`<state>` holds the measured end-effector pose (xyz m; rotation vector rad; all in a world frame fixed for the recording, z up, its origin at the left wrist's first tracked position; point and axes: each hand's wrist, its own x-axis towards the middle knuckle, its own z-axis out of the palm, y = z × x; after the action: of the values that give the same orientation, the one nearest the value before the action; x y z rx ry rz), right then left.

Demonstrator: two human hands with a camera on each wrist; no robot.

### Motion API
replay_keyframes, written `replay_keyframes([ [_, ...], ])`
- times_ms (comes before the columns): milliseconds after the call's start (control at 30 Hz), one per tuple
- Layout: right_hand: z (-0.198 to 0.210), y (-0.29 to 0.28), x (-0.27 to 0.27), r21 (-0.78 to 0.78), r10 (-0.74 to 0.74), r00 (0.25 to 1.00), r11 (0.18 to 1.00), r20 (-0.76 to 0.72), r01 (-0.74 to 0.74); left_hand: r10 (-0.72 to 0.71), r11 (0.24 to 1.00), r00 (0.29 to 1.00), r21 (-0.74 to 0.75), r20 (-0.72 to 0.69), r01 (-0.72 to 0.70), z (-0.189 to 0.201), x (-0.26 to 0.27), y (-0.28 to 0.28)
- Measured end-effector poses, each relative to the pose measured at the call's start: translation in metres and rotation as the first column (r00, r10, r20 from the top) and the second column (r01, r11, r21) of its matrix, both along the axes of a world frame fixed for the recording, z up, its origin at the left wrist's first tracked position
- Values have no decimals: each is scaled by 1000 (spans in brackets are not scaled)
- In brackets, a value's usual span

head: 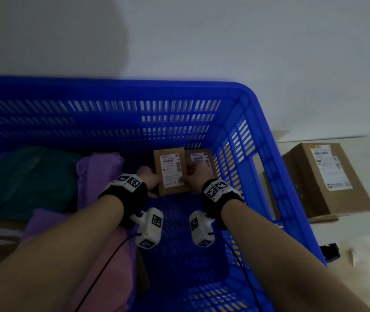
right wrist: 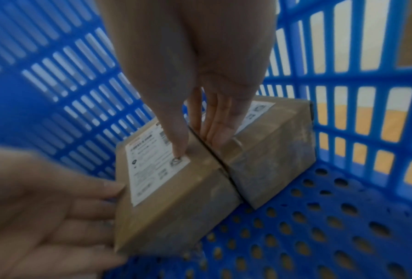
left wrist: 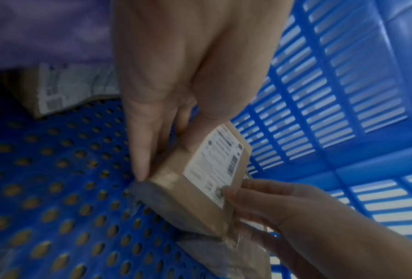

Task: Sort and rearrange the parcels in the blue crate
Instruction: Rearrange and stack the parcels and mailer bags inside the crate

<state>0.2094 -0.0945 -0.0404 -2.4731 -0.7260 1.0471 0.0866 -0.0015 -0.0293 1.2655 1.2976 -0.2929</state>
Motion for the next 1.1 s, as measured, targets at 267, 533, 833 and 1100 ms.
replay_keyframes([
  [267,0,-1,-7,-53,152,976,988,157,-145,-20,1000,997,-6,-69,20,-1,2,2],
  [533,22,11,-11,-23,172,982,985,73,-171,-63,995,997,80,54,58,30,-11,6],
  [833,66,40,-41,156,132,975,982,-179,-104,-49,925,990,379,129,-3,95,-74,41],
  [1100,59,59,-102,111,73,870,994,-487,-22,58,947,998,316,21,-61,89,-152,69],
])
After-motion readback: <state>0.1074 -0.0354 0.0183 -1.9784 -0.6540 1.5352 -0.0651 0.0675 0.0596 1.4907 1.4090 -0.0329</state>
